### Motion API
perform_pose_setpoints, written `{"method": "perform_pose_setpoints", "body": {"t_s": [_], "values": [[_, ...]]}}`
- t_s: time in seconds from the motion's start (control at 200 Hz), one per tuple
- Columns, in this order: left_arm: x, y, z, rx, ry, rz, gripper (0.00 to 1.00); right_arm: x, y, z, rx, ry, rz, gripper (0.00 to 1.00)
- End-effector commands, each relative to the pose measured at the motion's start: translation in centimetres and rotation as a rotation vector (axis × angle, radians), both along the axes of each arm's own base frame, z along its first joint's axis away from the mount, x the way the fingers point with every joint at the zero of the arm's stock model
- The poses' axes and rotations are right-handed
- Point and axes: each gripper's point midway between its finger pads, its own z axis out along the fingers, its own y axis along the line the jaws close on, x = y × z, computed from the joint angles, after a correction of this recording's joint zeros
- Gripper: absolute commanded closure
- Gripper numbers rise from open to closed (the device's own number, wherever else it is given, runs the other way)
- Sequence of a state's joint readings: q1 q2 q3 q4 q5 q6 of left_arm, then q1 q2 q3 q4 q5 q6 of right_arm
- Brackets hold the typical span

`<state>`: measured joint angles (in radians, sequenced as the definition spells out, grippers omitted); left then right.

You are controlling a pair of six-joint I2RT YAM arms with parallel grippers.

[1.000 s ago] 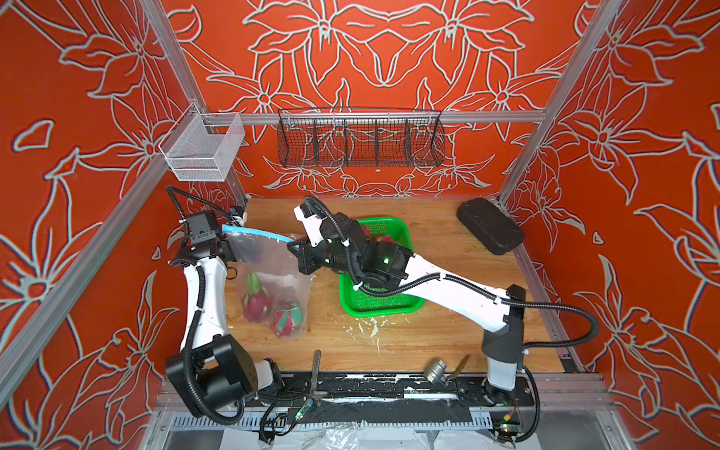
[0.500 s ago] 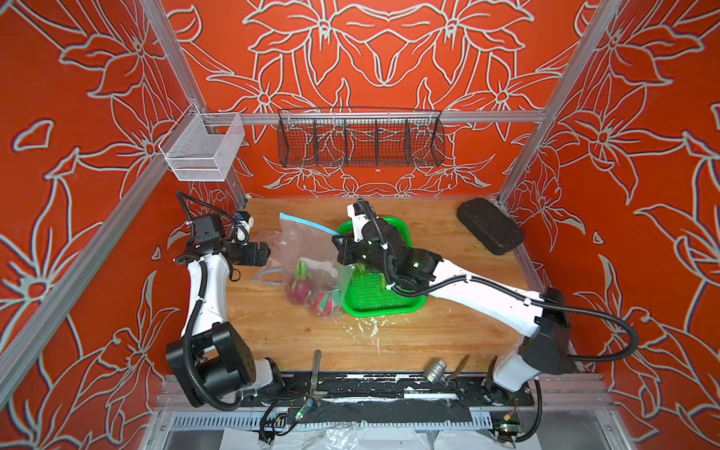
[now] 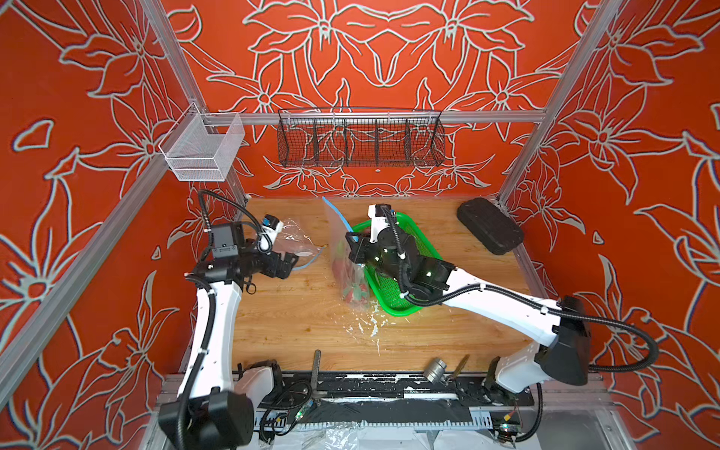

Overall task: Open the zip-top bag and take out the dragon fruit
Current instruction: Move the basket to the center of the board, then adjust the zipper food storage bag at the center of the board.

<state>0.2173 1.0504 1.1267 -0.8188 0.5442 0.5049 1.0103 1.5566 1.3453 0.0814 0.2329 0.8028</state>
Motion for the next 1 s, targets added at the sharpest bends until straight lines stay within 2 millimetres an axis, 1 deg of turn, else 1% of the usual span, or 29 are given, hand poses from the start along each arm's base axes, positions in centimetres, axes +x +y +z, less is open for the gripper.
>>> {"method": "perform_pose_setpoints", "body": {"t_s": [0.0,0.03,0.05,0.11,0.145,0.18,0.29,0.37,0.505,0.53,0.565,0.6,0.615,0.646,0.686,0.781,0.806,0.821,0.846,0.861,0.866,0.906,0.951,0.956,0.966,0.996], "values": [[-3.2,-4.1,0.8,-0.116,-0.008,-0.197,0.03,0.8,2.0,3.4,0.228,-0.006,-0.022,1.0],[-3.6,-4.8,0.6,-0.143,-0.002,-0.229,0.03,1.0,2.3,3.6,0.264,-0.001,-0.025,1.0],[-4.4,-5.4,1.0,-0.142,-0.028,-0.253,0.03,1.2,2.5,3.6,0.289,0.007,-0.028,1.0],[-5.2,-6.7,0.5,-0.135,-0.037,-0.305,0.03,1.5,3.2,4.1,0.353,0.007,-0.031,1.0],[-5.3,-7.2,0.2,-0.13,-0.051,-0.319,0.03,1.7,3.5,4.5,0.387,0.005,-0.033,1.0],[-5.4,-7.7,0.2,-0.13,-0.07,-0.331,0.03,1.8,3.9,4.4,0.408,0.008,-0.036,1.0],[-5.4,-9.1,0.9,-0.148,-0.124,-0.372,0.03,1.9,4.7,5.6,0.491,-0.005,-0.034,1.0],[-4.3,-9.6,1.3,-0.137,-0.16,-0.369,0.03,1.7,5.2,6.2,0.526,-0.015,-0.033,1.0],[-1.5,-9.6,0.8,-0.079,-0.185,-0.328,0.0,1.1,5.5,7.0,0.573,-0.034,-0.039,1.0],[-0.8,-9.4,0.7,-0.064,-0.193,-0.313,0.02,1.0,5.4,7.0,0.578,-0.037,-0.045,1.0],[0.0,-9.1,0.5,-0.048,-0.205,-0.291,0.05,0.8,5.3,7.1,0.588,-0.043,-0.05,0.97],[0.5,-8.9,0.7,-0.037,-0.225,-0.278,0.07,0.7,5.2,7.0,0.593,-0.046,-0.053,0.96],[1.0,-8.9,0.0,-0.035,-0.201,-0.276,0.08,0.7,5.1,7.1,0.598,-0.049,-0.055,0.95],[1.4,-8.9,-0.3,-0.031,-0.199,-0.272,0.1,0.6,5.1,7.1,0.6,-0.051,-0.051,0.93],[1.9,-8.7,-0.4,-0.021,-0.208,-0.261,0.15,0.5,5.0,7.0,0.6,-0.05,-0.048,0.91],[2.9,-8.0,-0.6,0.015,-0.25,-0.225,0.34,0.0,4.8,6.7,0.596,-0.051,-0.031,0.83],[2.9,-8.0,-0.5,0.021,-0.261,-0.225,0.39,-0.2,4.7,6.9,0.594,-0.06,-0.019,0.79],[2.9,-8.0,-0.6,0.022,-0.265,-0.228,0.43,-0.3,4.6,7.0,0.586,-0.068,-0.015,0.76],[2.8,-8.1,-0.6,0.023,-0.271,-0.236,0.48,-0.6,4.5,7.0,0.566,-0.083,-0.004,0.72],[2.6,-8.1,-0.6,0.024,-0.272,-0.241,0.54,-0.8,4.4,7.1,0.552,-0.091,0.002,0.69],[2.6,-8.2,-0.5,0.022,-0.273,-0.246,0.54,-0.8,4.4,7.0,0.543,-0.095,0.003,0.68],[2.0,-8.4,-0.4,0.025,-0.277,-0.271,0.67,-1.2,3.7,7.1,0.494,-0.126,0.012,0.59],[1.4,-8.7,-0.7,0.03,-0.273,-0.302,0.81,-1.7,3.1,7.4,0.424,-0.183,0.046,0.52],[1.2,-8.7,-0.2,0.032,-0.289,-0.306,0.83,-1.7,3.0,7.4,0.415,-0.189,0.048,0.51],[0.9,-8.7,0.1,0.034,-0.301,-0.31,0.86,-1.8,2.8,7.6,0.401,-0.2,0.056,0.49],[0.4,-8.8,0.3,0.042,-0.312,-0.326,0.95,-2.1,2.1,7.8,0.356,-0.231,0.079,0.44]]}}
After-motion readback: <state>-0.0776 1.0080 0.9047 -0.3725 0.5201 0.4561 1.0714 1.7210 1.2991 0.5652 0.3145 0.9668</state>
